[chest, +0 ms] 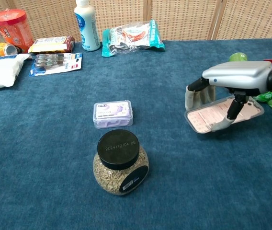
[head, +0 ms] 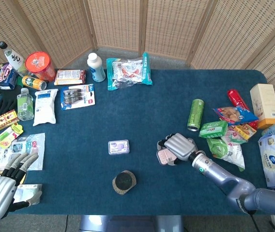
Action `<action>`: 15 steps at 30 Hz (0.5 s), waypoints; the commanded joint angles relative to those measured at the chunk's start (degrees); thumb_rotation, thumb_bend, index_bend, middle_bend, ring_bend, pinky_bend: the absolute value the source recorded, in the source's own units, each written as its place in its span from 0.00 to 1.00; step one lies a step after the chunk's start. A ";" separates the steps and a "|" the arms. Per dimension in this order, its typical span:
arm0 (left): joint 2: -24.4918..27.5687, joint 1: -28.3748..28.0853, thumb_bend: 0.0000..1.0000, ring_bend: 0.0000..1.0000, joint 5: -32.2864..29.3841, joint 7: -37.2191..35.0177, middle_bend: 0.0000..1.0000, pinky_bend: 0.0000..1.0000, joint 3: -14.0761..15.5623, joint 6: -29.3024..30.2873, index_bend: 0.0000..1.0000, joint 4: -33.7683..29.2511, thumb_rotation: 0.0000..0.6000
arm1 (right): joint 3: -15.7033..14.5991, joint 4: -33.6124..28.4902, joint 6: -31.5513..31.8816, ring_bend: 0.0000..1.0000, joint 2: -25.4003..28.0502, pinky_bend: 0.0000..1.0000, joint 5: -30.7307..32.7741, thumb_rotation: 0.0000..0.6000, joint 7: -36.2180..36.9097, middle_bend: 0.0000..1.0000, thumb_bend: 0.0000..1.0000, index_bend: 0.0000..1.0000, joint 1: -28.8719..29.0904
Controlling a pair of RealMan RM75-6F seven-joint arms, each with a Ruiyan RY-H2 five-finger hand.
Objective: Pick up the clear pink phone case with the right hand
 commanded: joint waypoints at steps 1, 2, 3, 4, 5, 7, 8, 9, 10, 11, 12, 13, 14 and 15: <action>-0.18 0.02 0.30 0.00 0.25 -0.07 0.12 0.00 0.12 -0.07 0.00 0.16 1.00 | 1.44 -2.89 1.01 0.39 1.67 0.42 0.64 1.00 -1.62 0.56 0.23 0.39 0.10; -0.35 0.04 0.30 0.00 0.38 -0.16 0.12 0.00 0.18 -0.09 0.00 0.29 1.00 | 2.11 -4.19 1.46 0.39 2.32 0.42 0.98 1.00 -2.06 0.56 0.23 0.39 0.12; -0.47 0.05 0.29 0.00 0.47 -0.29 0.12 0.00 0.24 -0.12 0.00 0.40 1.00 | 2.63 -5.24 1.81 0.39 2.85 0.42 1.20 1.00 -2.43 0.56 0.23 0.38 0.16; -0.62 0.03 0.29 0.00 0.54 -0.51 0.12 0.00 0.32 -0.20 0.00 0.58 1.00 | 3.39 -6.68 2.26 0.39 3.58 0.42 1.47 1.00 -2.94 0.56 0.23 0.38 0.28; -0.76 0.00 0.29 0.00 0.54 -0.67 0.12 0.00 0.34 -0.28 0.00 0.74 1.00 | 4.02 -7.82 2.51 0.39 4.11 0.42 1.73 1.00 -3.31 0.55 0.23 0.38 0.43; -1.10 -0.11 0.29 0.00 0.57 -1.14 0.12 0.00 0.38 -0.47 0.00 1.16 1.00 | 5.38 -10.30 2.74 0.39 5.16 0.42 2.37 1.00 -3.95 0.55 0.23 0.38 0.88; -1.35 -0.19 0.29 0.00 0.62 -1.49 0.12 0.00 0.42 -0.59 0.00 1.51 1.00 | 6.32 -11.89 2.74 0.39 5.79 0.42 2.84 1.00 -4.66 0.55 0.23 0.38 1.28; -1.55 -0.25 0.30 0.00 0.63 -1.77 0.12 0.00 0.42 -0.66 0.00 1.81 1.00 | 7.07 -13.05 2.71 0.39 6.20 0.42 3.27 1.00 -5.23 0.55 0.23 0.38 1.61; -1.77 -0.32 0.30 0.00 0.62 -2.09 0.12 0.00 0.40 -0.71 0.00 2.12 1.00 | 7.86 -14.17 2.64 0.39 6.56 0.42 3.80 1.00 -5.78 0.55 0.23 0.38 1.95; -2.05 -0.42 0.29 0.00 0.57 -2.61 0.12 0.00 0.37 -0.76 0.00 2.54 1.00 | 8.86 -15.49 2.30 0.39 7.03 0.42 4.62 1.00 -6.61 0.55 0.23 0.38 2.48; -2.24 -0.47 0.29 0.00 0.55 -3.01 0.12 0.00 0.36 -0.76 0.00 2.87 1.00 | 9.62 -16.40 2.06 0.39 7.37 0.42 5.21 1.00 -7.30 0.55 0.23 0.38 2.91; -2.39 -0.51 0.29 0.00 0.50 -3.38 0.12 0.00 0.35 -0.74 0.00 3.22 1.00 | 10.42 -17.24 1.85 0.39 7.66 0.42 5.85 1.00 -7.97 0.55 0.23 0.38 3.35; -2.51 -0.54 0.29 0.00 0.40 -3.83 0.12 0.00 0.36 -0.71 0.00 3.68 1.00 | 11.47 -18.34 1.49 0.39 8.03 0.42 6.84 1.00 -8.80 0.55 0.23 0.38 3.94; -2.58 -0.55 0.29 0.00 0.30 -4.18 0.12 0.00 0.36 -0.64 0.00 3.98 1.00 | 12.31 -19.11 1.29 0.39 8.25 0.42 7.68 1.00 -9.41 0.55 0.23 0.38 4.37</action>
